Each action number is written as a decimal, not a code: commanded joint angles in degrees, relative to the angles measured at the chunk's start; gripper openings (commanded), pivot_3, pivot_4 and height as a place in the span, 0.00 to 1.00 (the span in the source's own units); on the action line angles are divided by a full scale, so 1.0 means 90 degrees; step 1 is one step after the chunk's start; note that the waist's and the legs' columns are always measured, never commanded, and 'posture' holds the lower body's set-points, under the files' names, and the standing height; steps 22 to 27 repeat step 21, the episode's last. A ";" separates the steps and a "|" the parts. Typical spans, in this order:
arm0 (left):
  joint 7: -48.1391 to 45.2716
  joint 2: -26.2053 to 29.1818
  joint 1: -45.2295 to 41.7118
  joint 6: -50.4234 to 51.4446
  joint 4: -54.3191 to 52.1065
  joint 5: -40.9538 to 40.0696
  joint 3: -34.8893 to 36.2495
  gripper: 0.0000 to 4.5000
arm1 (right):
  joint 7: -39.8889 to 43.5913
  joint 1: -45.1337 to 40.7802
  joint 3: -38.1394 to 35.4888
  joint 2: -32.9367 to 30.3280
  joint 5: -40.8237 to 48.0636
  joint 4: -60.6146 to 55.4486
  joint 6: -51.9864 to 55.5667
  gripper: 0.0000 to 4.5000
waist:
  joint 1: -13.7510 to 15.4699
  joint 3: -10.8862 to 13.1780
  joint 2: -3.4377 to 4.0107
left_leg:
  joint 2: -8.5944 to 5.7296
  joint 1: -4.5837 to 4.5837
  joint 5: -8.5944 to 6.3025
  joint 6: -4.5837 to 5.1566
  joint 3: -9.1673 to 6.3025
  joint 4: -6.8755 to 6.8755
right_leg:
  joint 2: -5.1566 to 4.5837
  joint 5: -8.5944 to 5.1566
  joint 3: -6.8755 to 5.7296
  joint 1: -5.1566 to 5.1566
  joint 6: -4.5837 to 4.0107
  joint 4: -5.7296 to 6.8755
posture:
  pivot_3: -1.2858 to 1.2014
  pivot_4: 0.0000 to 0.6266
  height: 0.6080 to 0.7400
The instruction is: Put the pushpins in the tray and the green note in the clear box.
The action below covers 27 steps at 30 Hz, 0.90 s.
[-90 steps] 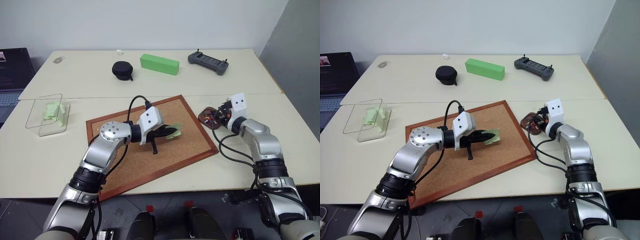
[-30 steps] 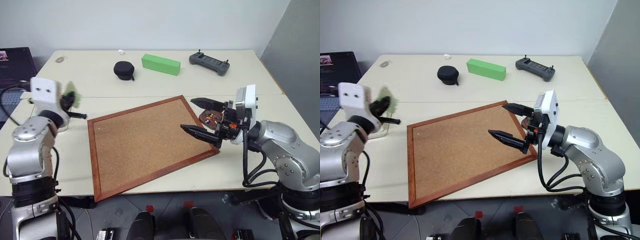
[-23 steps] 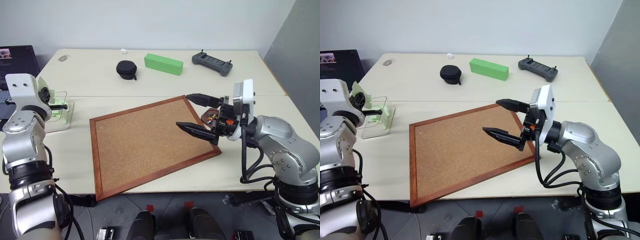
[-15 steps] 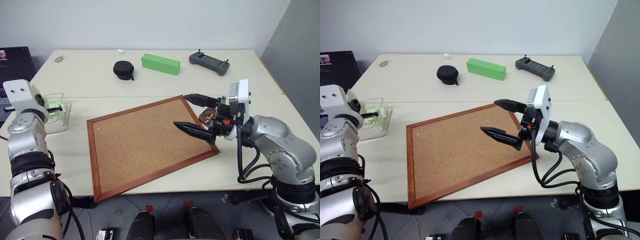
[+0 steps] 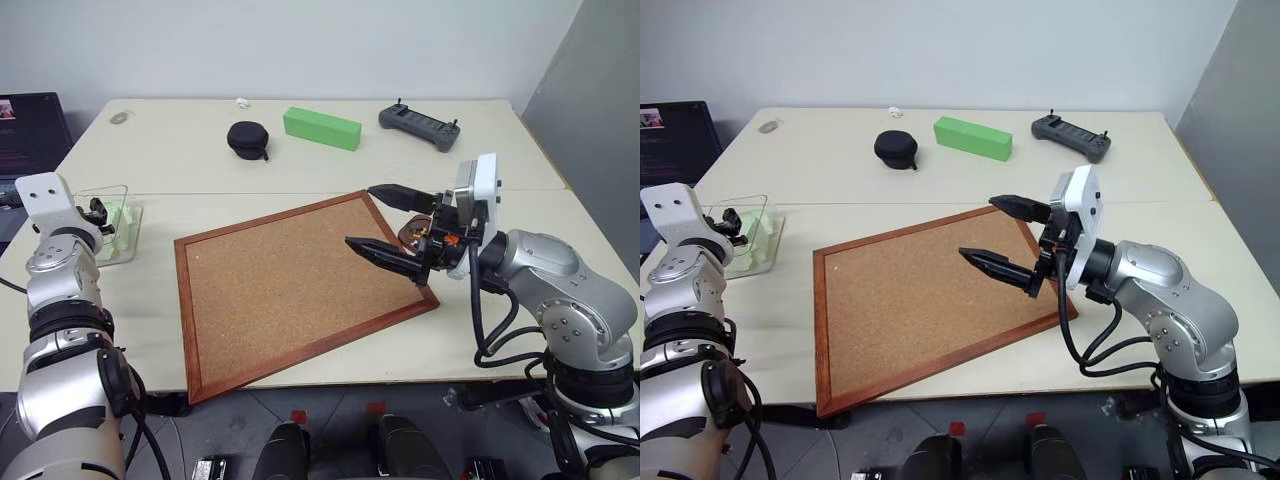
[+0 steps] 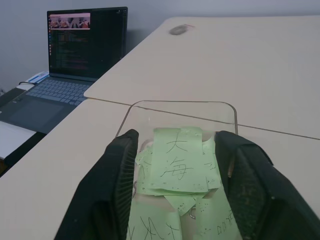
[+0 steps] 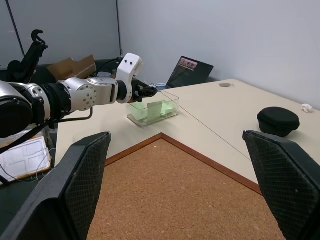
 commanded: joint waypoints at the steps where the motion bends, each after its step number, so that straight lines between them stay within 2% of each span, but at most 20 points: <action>1: -0.0297 0.0261 0.0068 -0.0048 -0.0578 0.0008 -0.0155 0.78 | -0.0047 -0.0038 -0.0151 -0.0085 0.0114 -0.0237 -0.0064 1.00 | 0.0000 0.0000 0.0000 | 0.0000 0.0000 0.0000 0.0000 0.0000 0.0000 | 0.0000 0.0000 0.0000 0.0000 0.0000 0.0000 | 0.52 0.24 1.00; 4: -0.0715 0.0121 0.0479 0.0201 -0.1544 -0.0122 -0.0298 0.93 | -0.0129 0.0082 -0.0182 -0.0144 0.0008 -0.0256 -0.0108 1.00 | 0.0002 0.0000 0.0000 | 0.0004 0.0000 0.0000 0.0000 0.0000 0.0000 | 0.0000 0.0000 0.0001 0.0000 0.0000 0.0000 | 0.52 0.24 1.00; 5: -0.0893 0.0022 0.0782 0.0408 -0.2218 -0.0211 -0.0387 0.98 | -0.0330 0.0199 -0.0180 -0.0143 -0.0211 -0.0270 -0.0163 1.00 | 0.0003 0.0000 0.0000 | 0.0004 -0.0001 0.0000 0.0000 0.0001 -0.0001 | -0.0001 0.0000 0.0002 0.0000 0.0000 0.0000 | 0.52 0.24 1.00; 9: -0.1183 -0.0571 0.2199 0.1708 -0.5393 -0.0868 -0.0655 0.99 | -0.1548 0.0860 -0.0084 0.0040 -0.1301 -0.0459 -0.0336 1.00 | 0.0014 -0.0001 0.0000 | 0.0011 0.0000 0.0000 -0.0003 0.0000 -0.0003 | -0.0029 0.0000 0.0010 0.0002 0.0000 0.0002 | 0.52 0.24 1.00; 14: -0.0545 -0.1392 0.3328 0.2715 -0.7772 -0.1145 -0.0745 0.99 | -0.2547 0.1764 0.0155 0.0307 -0.2481 -0.0534 -0.0705 1.00 | 0.0028 -0.0010 -0.0016 | 0.0002 -0.0017 0.0001 -0.0004 -0.0003 0.0005 | -0.0048 0.0001 0.0016 -0.0005 0.0002 -0.0003 | 0.52 0.24 1.00; 18: -0.0180 -0.2014 0.4219 0.3112 -0.8816 -0.1110 -0.0957 0.99 | -0.3061 0.2553 0.0297 0.0559 -0.3226 -0.0544 -0.1155 1.00 | 0.0006 -0.0011 -0.0015 | 0.0003 0.0006 0.0001 -0.0003 0.0008 -0.0001 | -0.0044 0.0000 0.0020 0.0006 0.0003 0.0000 | 0.52 0.24 1.00; 21: -0.0056 -0.2261 0.4824 0.3019 -0.9200 -0.0843 -0.1205 0.99 | -0.3363 0.2945 0.0348 0.0817 -0.3528 -0.0605 -0.1249 1.00 | -0.0009 -0.0011 -0.0015 | 0.0006 0.0022 0.0000 -0.0002 0.0030 -0.0001 | -0.0032 0.0000 0.0023 0.0010 0.0004 0.0002 | 0.52 0.24 1.00; 27: -0.0056 -0.2261 0.4824 0.3019 -0.9200 -0.0843 -0.1205 0.99 | -0.3363 0.2945 0.0348 0.0817 -0.3528 -0.0605 -0.1249 1.00 | -0.0009 -0.0011 -0.0015 | 0.0006 0.0022 0.0000 -0.0002 0.0030 -0.0001 | -0.0032 0.0000 0.0023 0.0010 0.0004 0.0002 | 0.52 0.24 1.00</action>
